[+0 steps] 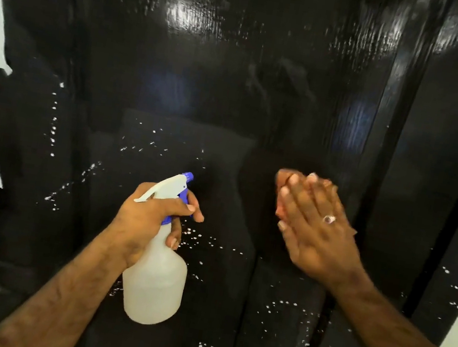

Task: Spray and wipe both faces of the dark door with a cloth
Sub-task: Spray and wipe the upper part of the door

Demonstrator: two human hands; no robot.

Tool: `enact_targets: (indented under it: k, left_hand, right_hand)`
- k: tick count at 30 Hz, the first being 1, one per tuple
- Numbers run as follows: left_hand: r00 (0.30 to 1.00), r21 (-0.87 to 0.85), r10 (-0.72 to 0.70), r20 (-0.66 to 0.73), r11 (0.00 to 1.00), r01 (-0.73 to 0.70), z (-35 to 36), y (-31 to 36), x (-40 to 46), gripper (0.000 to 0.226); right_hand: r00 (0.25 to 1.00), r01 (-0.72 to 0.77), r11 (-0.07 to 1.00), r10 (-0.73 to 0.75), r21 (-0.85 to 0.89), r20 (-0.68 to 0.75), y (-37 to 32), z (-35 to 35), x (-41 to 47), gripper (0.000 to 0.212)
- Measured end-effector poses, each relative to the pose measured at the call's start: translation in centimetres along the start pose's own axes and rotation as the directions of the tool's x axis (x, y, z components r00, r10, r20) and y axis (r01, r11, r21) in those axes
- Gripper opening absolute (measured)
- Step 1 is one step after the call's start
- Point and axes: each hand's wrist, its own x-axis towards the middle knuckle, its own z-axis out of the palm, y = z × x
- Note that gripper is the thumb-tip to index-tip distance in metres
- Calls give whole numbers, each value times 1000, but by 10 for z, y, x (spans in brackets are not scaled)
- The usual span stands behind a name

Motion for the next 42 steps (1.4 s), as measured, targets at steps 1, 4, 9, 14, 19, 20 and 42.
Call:
enact_targets:
  k: [1, 4, 9, 14, 19, 20, 42]
  left_hand:
    - [1000, -3, 1, -13, 1000, -1, -4, 0, 1, 16]
    - [999, -19, 6, -42, 1000, -7, -15, 2, 3, 16]
    - [997, -40, 35, -68, 999, -37, -25, 5, 9, 11]
    - [996, -67, 5, -87, 998, -11, -29, -3, 12, 8]
    - [999, -56, 16, -29, 998, -18, -33, -2, 7, 9]
    - [1000, -55, 15, -22, 998, -16, -36, -3, 6, 9]
    - [1000, -97, 19, -15, 995, -20, -131, -25, 34, 8]
  right_hand:
    - [996, -79, 997, 79, -12, -32, 7, -5, 22, 69]
    - [944, -306, 952, 303, -2, -132, 1, -9, 98, 69]
    - [974, -193, 977, 201, 87, -104, -66, 14, 131, 65]
    - [996, 48, 995, -54, 91, 65, -89, 35, 50, 65]
    - [999, -22, 999, 23, 27, -29, -48, 20, 41, 65]
    - [997, -69, 998, 69, 6, -46, -39, 15, 51, 66]
    - [984, -174, 985, 173, -4, -40, -111, 41, 89, 68]
